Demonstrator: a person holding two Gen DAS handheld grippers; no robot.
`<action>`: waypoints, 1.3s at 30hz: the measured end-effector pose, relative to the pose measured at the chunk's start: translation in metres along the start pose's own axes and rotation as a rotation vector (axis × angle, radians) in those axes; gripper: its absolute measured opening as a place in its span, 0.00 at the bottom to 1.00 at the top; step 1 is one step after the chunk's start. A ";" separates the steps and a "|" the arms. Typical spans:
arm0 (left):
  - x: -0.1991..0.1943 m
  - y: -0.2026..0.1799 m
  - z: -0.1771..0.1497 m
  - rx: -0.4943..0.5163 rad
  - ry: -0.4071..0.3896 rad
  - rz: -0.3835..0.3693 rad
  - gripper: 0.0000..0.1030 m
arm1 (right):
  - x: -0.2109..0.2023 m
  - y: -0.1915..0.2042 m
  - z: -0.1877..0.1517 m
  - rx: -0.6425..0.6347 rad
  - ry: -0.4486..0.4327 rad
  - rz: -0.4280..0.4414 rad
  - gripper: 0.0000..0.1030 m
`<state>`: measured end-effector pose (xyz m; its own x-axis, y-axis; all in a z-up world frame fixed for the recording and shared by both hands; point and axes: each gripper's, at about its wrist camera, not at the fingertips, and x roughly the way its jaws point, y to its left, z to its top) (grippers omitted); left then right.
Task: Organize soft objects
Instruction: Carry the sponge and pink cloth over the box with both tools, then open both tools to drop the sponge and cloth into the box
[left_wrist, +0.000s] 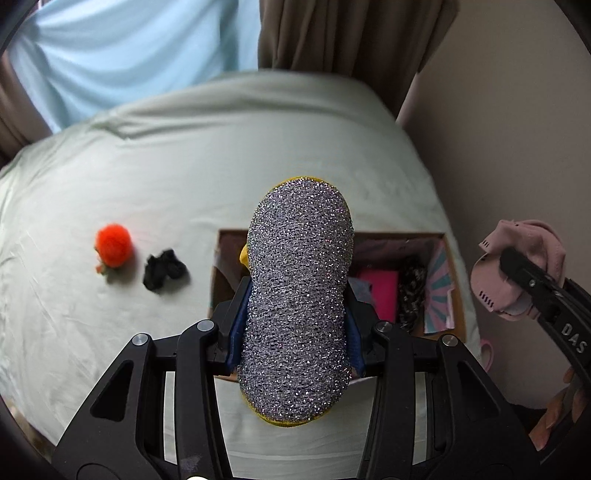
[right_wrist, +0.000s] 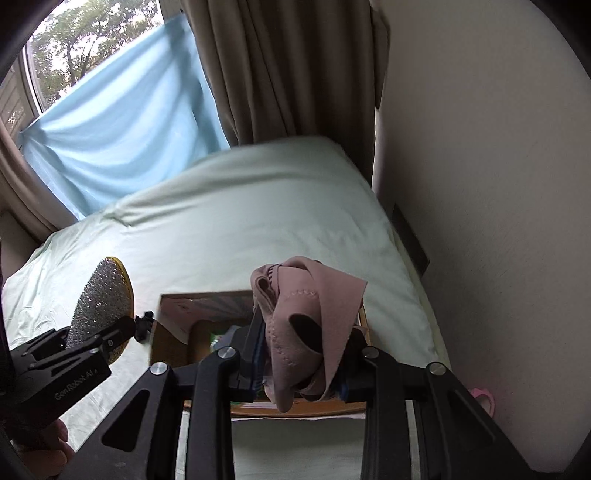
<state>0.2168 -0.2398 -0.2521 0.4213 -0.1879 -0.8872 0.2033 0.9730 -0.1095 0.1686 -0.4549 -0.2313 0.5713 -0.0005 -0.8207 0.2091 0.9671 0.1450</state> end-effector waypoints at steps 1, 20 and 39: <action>0.010 -0.002 0.001 0.004 0.016 0.006 0.39 | 0.009 -0.003 0.001 -0.001 0.015 0.007 0.26; 0.111 -0.013 0.015 0.067 0.222 0.060 1.00 | 0.106 -0.008 -0.032 -0.090 0.230 0.152 0.71; 0.050 -0.019 0.014 0.060 0.154 0.018 1.00 | 0.057 0.000 -0.034 -0.187 0.148 0.178 1.00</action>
<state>0.2465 -0.2696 -0.2883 0.2855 -0.1434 -0.9476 0.2510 0.9654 -0.0705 0.1743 -0.4459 -0.2973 0.4611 0.1969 -0.8652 -0.0412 0.9788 0.2007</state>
